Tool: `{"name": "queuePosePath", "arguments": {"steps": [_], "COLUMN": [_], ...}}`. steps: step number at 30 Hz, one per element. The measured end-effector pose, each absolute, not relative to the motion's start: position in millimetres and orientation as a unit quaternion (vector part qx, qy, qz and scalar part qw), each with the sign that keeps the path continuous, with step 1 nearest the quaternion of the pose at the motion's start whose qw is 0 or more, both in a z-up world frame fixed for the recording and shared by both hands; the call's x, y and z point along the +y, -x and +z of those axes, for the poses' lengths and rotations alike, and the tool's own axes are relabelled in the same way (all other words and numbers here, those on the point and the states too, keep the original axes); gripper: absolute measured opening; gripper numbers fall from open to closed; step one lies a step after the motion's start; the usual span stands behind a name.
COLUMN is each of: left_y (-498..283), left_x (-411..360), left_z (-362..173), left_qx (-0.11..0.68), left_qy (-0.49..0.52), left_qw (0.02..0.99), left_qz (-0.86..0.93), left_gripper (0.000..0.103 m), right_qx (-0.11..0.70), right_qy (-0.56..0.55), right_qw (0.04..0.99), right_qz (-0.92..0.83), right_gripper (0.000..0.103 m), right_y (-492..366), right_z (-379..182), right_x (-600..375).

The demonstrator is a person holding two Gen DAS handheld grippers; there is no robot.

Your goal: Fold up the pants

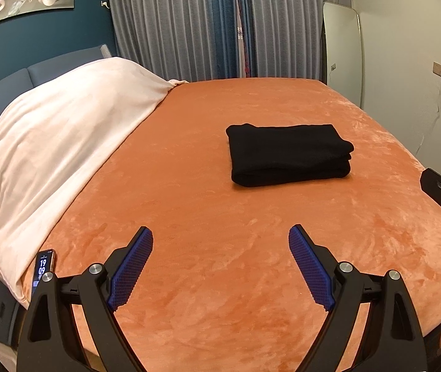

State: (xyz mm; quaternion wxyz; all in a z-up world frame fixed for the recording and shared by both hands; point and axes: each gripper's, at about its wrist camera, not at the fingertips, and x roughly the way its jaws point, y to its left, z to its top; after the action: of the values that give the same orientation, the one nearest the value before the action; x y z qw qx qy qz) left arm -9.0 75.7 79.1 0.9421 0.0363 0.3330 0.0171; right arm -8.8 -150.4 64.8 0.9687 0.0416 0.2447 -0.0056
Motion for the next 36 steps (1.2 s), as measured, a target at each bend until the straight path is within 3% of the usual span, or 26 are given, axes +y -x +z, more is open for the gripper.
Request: {"name": "queuePosePath", "arguments": {"steps": [3,36], "left_y": [12.0,-2.8], "left_x": [78.7,61.9], "left_z": [81.7,75.9], "left_qx": [0.327,0.322], "left_qy": [-0.038,-0.046], "left_qw": [0.944,0.946], "left_qz": [0.02,0.011], "left_gripper": [0.087,0.087], "right_qx": [0.234,0.249], "right_qy": [-0.023,-0.034], "right_qw": [0.972,0.968], "right_qz": [-0.01,-0.018], "right_gripper": [0.098,0.098], "right_y": [14.4,9.9], "right_z": [70.0,55.9], "right_x": [-141.7,-150.5]}}
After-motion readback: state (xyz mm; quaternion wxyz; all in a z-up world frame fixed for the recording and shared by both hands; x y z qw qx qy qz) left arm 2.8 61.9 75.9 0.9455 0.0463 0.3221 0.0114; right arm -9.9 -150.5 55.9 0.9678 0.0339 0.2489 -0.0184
